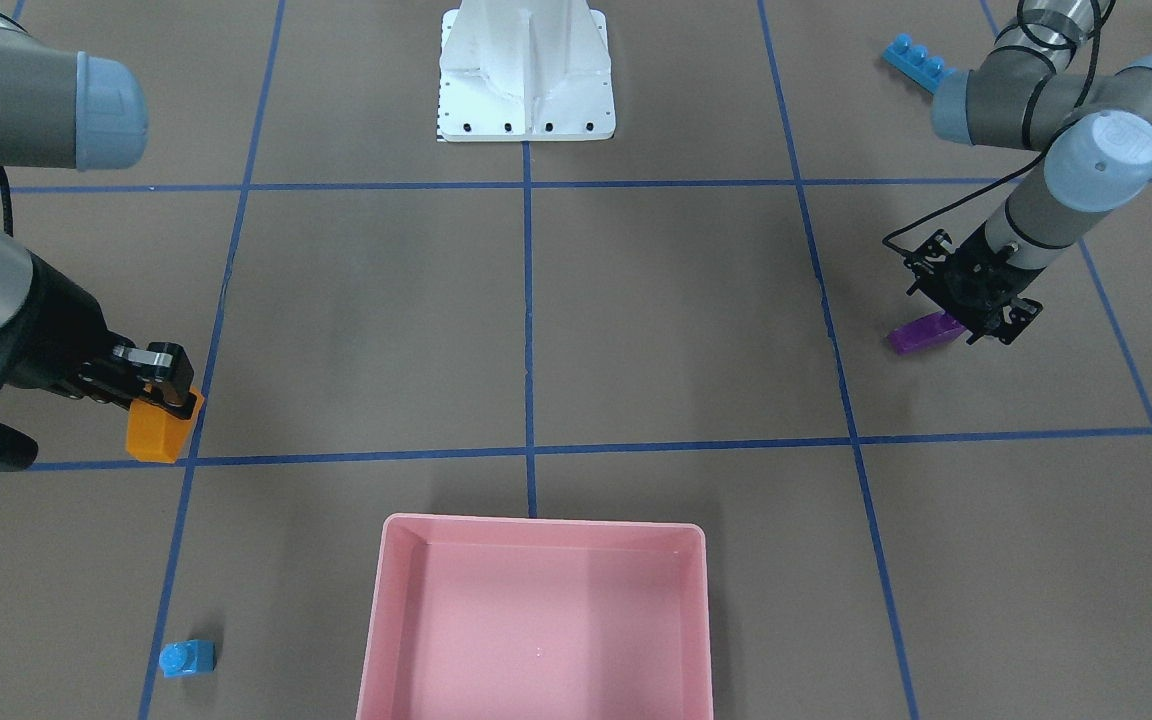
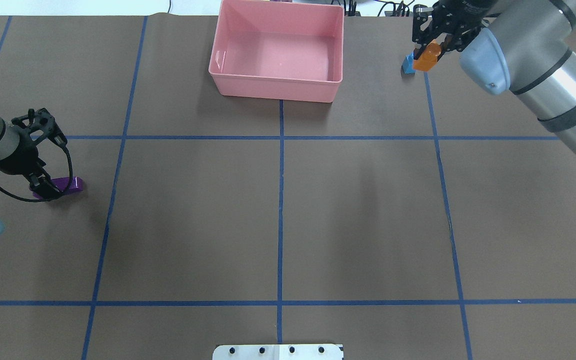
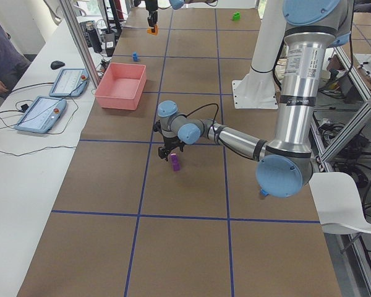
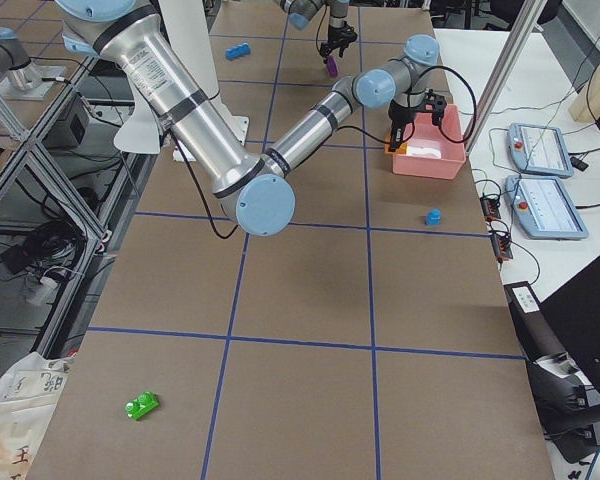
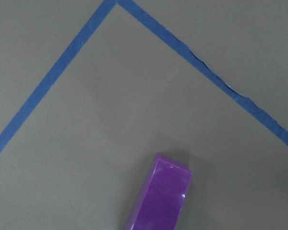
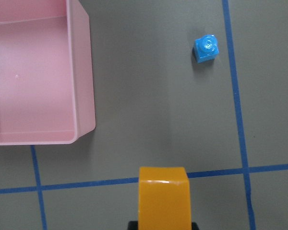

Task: Put all blocks into box

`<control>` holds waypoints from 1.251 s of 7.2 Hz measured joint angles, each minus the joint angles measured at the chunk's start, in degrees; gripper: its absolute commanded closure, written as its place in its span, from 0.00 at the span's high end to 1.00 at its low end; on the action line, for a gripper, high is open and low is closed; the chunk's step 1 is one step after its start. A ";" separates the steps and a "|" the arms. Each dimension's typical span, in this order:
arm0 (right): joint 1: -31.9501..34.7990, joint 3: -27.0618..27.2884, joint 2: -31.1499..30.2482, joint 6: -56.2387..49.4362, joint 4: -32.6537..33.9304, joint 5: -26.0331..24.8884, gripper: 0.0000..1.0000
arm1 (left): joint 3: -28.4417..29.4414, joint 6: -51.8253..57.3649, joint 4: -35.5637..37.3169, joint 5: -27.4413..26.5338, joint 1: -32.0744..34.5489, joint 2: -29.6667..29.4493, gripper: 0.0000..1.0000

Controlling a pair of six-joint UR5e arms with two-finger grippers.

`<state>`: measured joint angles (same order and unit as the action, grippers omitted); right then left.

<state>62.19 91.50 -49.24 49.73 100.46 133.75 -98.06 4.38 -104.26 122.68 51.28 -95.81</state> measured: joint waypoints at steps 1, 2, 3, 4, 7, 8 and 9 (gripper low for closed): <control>-1.01 -1.76 1.60 2.35 -1.76 -0.14 0.00 | 1.05 0.06 -0.04 0.00 -0.34 -0.19 1.00; -2.15 -3.73 3.23 4.70 -3.78 -0.59 0.00 | 1.82 0.09 -0.05 -0.01 -0.85 -0.31 1.00; -3.21 -5.30 4.51 6.46 -5.36 -1.39 0.00 | 2.35 0.10 -0.06 -0.04 -1.35 -0.44 1.00; -3.97 -6.44 5.41 7.59 -6.57 -1.99 0.00 | 2.97 0.08 -0.11 -0.04 -1.89 -0.63 0.93; -5.30 -12.17 10.06 8.82 -8.92 -3.21 0.00 | 3.84 -0.08 -0.29 -1.20 -3.03 -0.83 0.02; -5.95 -14.89 11.51 8.96 -11.17 -4.44 0.00 | 3.40 -0.17 -0.30 -1.32 -3.05 -0.78 0.00; -6.44 -17.37 12.53 9.10 -13.64 -5.75 0.00 | 2.52 -0.57 -0.21 -1.35 -2.99 -0.59 0.00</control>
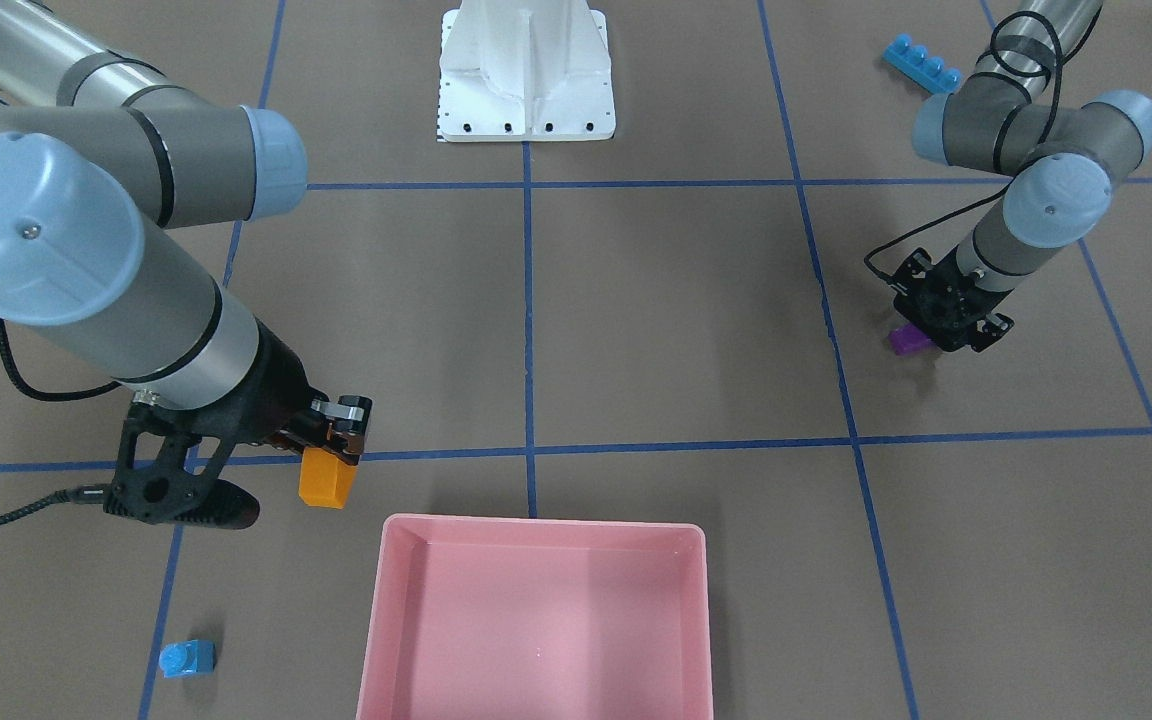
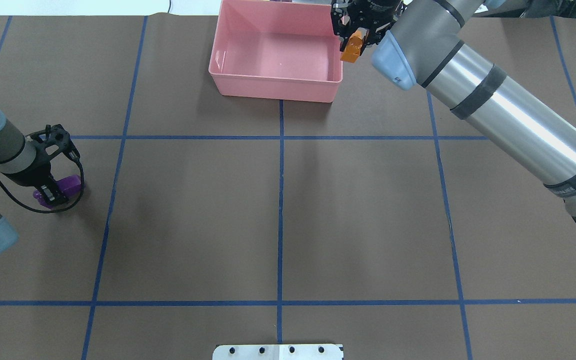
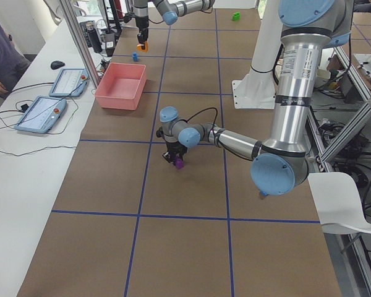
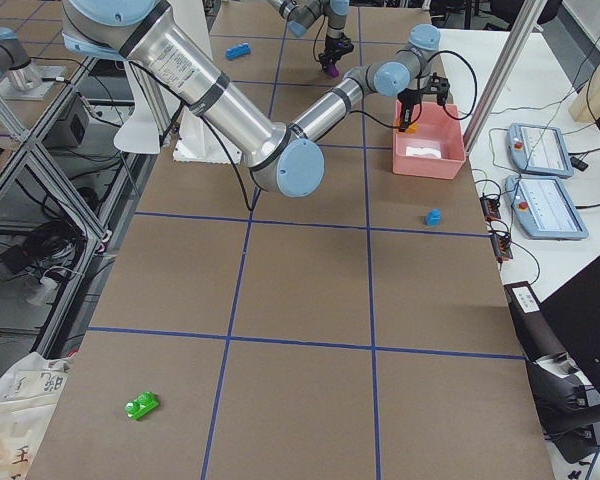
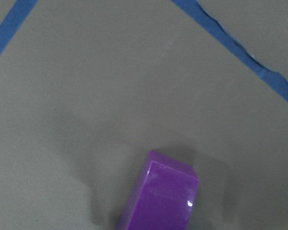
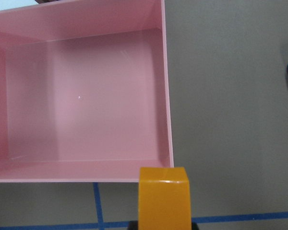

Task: Put all blocks into box

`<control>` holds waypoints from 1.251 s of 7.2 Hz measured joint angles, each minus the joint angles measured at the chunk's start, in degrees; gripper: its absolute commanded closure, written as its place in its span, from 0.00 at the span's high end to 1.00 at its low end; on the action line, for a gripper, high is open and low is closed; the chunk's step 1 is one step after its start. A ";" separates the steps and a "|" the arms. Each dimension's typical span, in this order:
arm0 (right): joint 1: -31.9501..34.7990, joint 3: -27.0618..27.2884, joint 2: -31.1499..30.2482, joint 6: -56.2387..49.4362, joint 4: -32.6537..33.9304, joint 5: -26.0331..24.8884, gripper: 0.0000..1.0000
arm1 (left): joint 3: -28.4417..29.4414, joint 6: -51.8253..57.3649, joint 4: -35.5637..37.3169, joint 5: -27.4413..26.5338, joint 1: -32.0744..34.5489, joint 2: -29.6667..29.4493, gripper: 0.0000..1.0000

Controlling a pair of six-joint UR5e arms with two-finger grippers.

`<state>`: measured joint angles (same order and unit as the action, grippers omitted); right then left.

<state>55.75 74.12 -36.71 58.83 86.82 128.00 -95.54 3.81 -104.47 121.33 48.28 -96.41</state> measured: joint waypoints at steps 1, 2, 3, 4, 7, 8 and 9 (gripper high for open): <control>-0.41 -2.82 1.34 0.07 -2.40 -1.14 0.00 | -1.21 -1.93 0.17 0.04 0.15 0.37 0.00; -0.89 -5.72 2.89 0.11 -4.58 -2.51 0.00 | -2.67 -4.91 0.56 0.15 0.27 0.67 0.00; -1.41 -8.84 4.55 0.13 -6.93 -4.05 0.00 | -4.51 -6.83 1.58 0.30 0.37 0.80 0.00; -2.16 -12.56 6.25 0.15 -10.19 -6.18 0.00 | -6.99 -7.84 3.73 0.41 0.49 0.80 0.00; -5.49 -24.97 10.67 0.22 -21.48 -14.08 0.85 | -15.64 -8.49 15.01 1.98 2.71 -0.44 0.00; -6.00 -27.75 11.44 0.28 -24.24 -15.42 0.99 | -16.77 -8.67 17.54 4.33 4.61 -1.96 0.00; -6.13 -29.03 11.93 0.40 -25.41 -15.88 0.99 | -17.01 -9.93 20.73 6.45 6.53 -5.37 0.00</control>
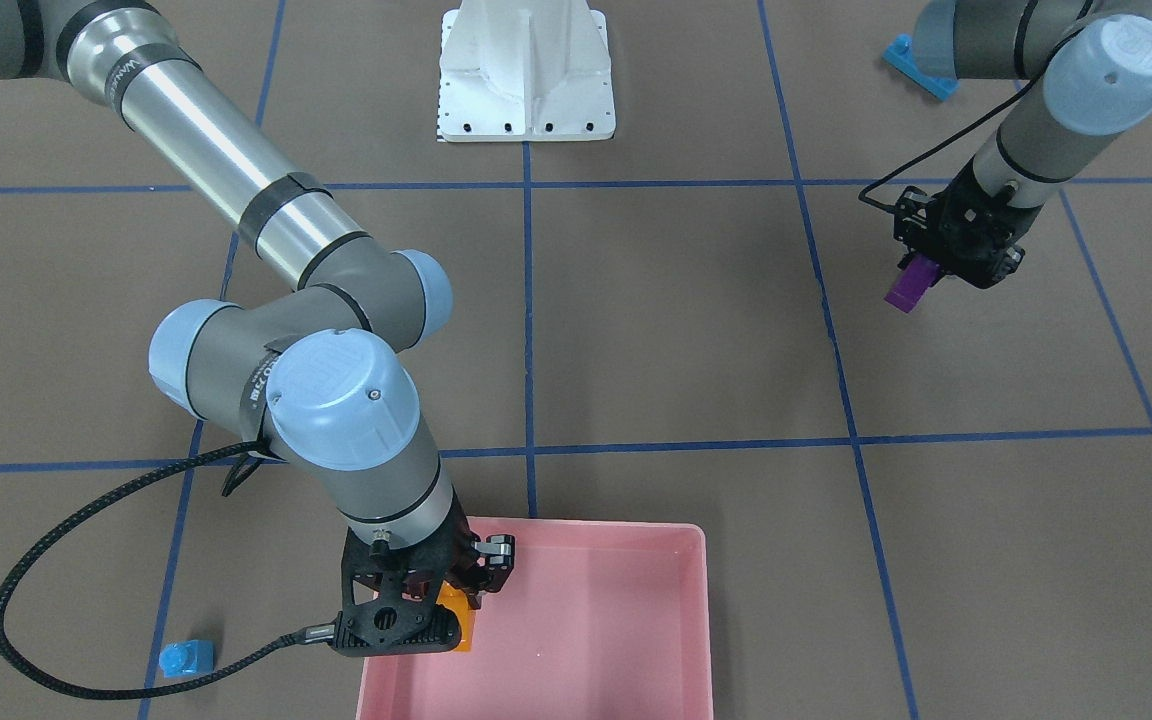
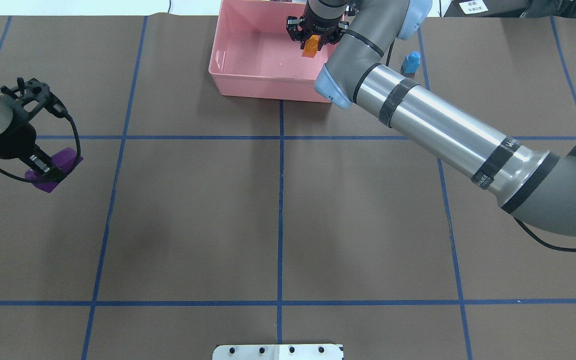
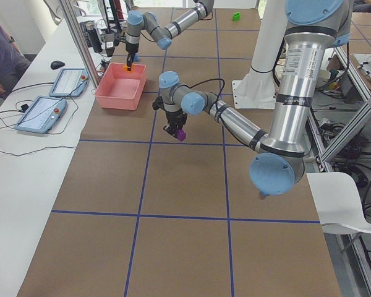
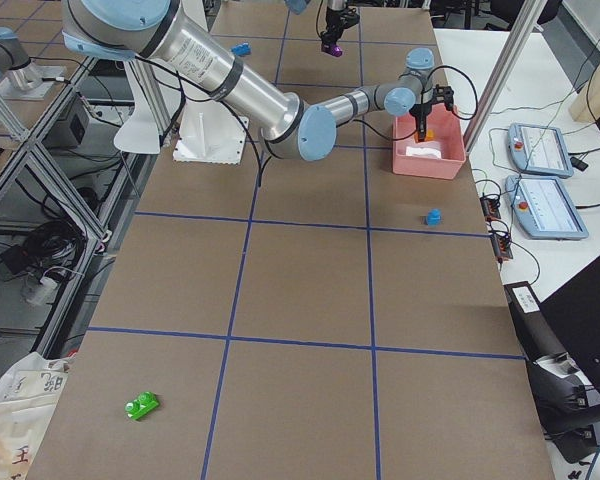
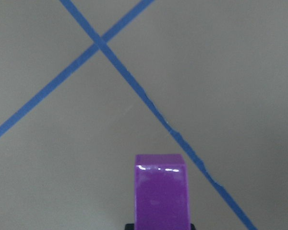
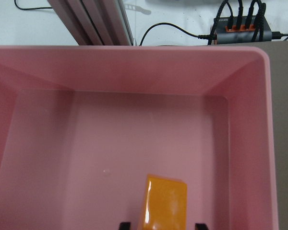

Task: Put all blocks into box

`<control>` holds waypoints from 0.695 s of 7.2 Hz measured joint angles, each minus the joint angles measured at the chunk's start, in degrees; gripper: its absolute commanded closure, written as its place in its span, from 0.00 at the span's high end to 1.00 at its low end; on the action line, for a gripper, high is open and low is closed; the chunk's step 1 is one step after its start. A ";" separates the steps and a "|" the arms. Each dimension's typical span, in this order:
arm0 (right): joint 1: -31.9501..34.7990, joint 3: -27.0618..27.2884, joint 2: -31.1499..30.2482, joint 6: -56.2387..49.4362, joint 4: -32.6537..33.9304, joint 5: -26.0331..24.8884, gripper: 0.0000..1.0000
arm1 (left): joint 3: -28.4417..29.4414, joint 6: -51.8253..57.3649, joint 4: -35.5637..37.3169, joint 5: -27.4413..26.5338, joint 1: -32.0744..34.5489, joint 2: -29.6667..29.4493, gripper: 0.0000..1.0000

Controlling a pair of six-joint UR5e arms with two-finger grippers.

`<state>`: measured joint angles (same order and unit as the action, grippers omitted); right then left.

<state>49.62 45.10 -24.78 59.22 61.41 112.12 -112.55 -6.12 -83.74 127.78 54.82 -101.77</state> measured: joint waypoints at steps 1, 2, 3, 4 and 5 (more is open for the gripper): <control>0.33 -0.25 0.50 0.20 -0.36 0.35 0.99 | 0.21 -2.58 3.88 1.39 1.68 -4.73 0.00; 1.38 0.45 0.99 0.36 0.22 1.98 0.99 | 0.68 -6.24 6.86 2.30 3.14 -9.35 0.00; 3.01 2.42 1.00 0.04 2.88 4.23 0.99 | 2.00 -11.77 7.96 3.21 4.12 -13.96 0.00; 4.79 5.66 0.28 -1.29 7.28 5.68 0.99 | 4.78 -18.47 7.31 4.01 4.49 -19.03 0.00; 6.53 9.41 -1.86 -3.78 10.57 6.26 0.99 | 9.25 -24.34 4.19 4.29 4.52 -23.64 0.00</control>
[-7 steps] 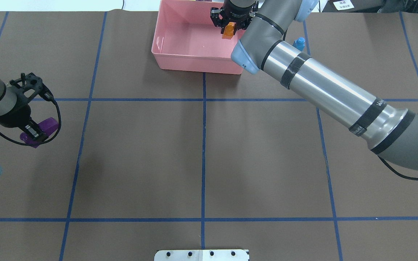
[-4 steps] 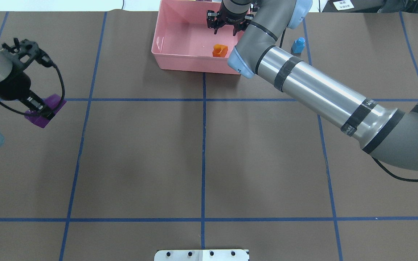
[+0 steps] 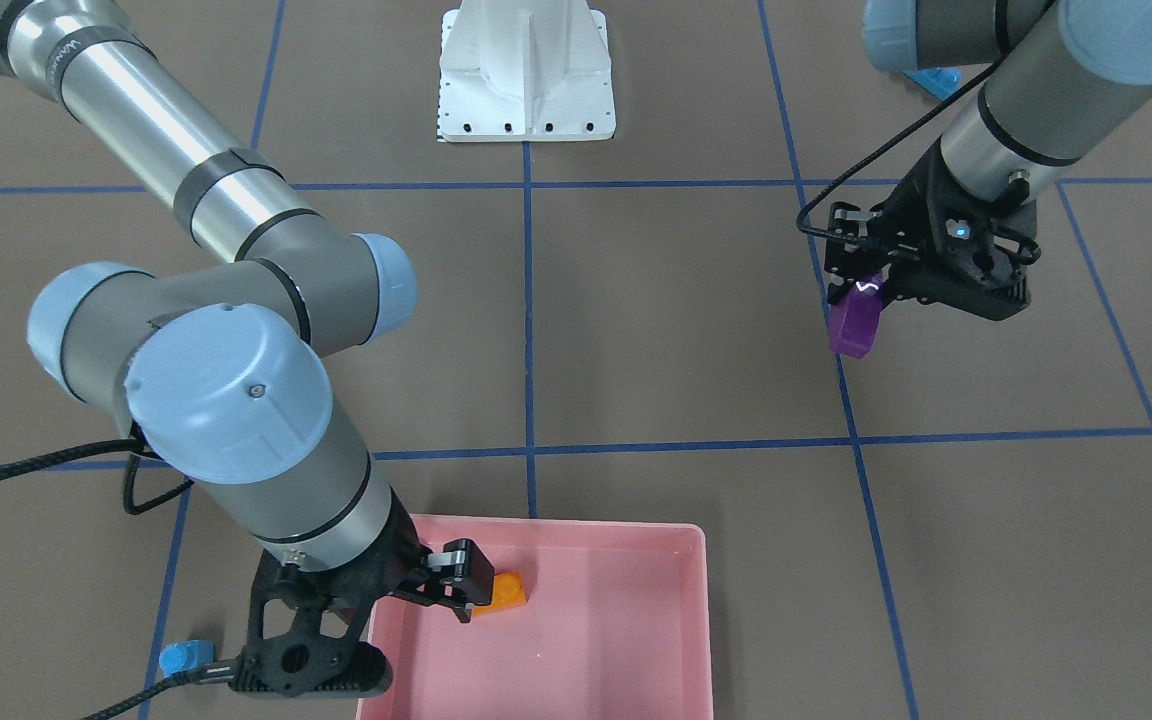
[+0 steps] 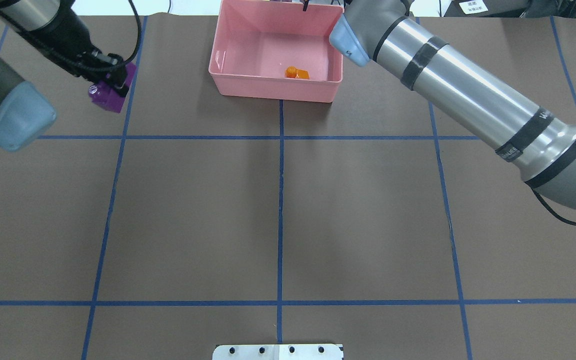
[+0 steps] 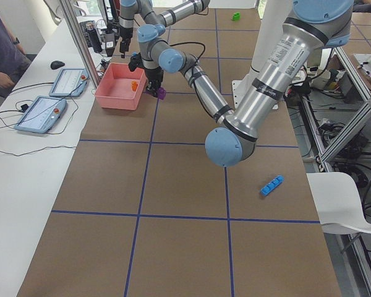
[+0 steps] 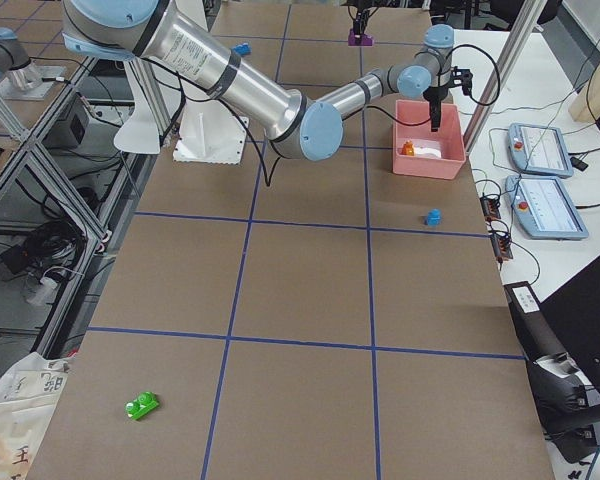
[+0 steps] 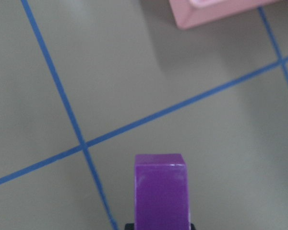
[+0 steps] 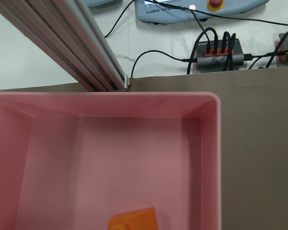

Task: Put all blocks into box

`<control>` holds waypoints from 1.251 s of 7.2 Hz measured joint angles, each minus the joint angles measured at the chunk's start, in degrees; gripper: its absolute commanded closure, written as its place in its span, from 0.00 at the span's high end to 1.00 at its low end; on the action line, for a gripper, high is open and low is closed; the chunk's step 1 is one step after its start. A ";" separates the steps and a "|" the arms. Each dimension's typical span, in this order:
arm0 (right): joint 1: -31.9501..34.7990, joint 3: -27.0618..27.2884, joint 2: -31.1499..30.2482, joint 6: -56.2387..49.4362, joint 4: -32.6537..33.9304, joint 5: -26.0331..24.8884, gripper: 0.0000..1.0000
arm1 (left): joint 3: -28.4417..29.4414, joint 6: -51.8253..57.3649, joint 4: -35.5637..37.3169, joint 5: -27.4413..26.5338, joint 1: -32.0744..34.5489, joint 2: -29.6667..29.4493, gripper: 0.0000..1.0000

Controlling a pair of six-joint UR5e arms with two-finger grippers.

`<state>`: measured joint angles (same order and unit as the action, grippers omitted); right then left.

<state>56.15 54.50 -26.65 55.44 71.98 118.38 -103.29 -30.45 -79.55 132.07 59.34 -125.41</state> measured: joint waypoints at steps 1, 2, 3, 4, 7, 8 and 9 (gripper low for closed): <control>1.64 3.10 -3.02 -3.67 1.51 0.17 0.99 | 7.32 -5.73 -7.07 -0.08 -0.28 -4.41 0.00; 3.00 4.46 -5.36 -7.75 1.97 0.10 0.99 | 16.50 -10.62 -15.62 -0.76 -0.71 -8.92 0.00; 3.93 4.88 -7.21 -11.38 1.93 -0.35 0.99 | 25.62 -13.53 -22.20 -2.77 -1.16 -13.73 0.00; 4.38 4.86 -8.70 -13.42 1.58 -1.39 0.99 | 33.23 -14.69 -25.84 -5.72 -1.74 -18.51 0.00; 4.32 4.33 -11.16 -15.05 1.17 -6.57 0.99 | 48.00 -17.17 -34.29 -14.05 -4.38 -26.73 0.00; 3.87 3.30 -11.53 -15.34 -0.07 -8.63 0.99 | 52.11 -18.17 -37.05 -17.53 -5.98 -28.67 0.00; 3.28 0.62 -11.82 -15.42 -4.00 -10.20 0.99 | 54.79 -18.61 -39.14 -20.19 -7.20 -29.51 0.00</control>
<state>59.43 55.12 -38.47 40.03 67.98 108.18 -48.50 -49.06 -118.69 111.88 52.14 -154.92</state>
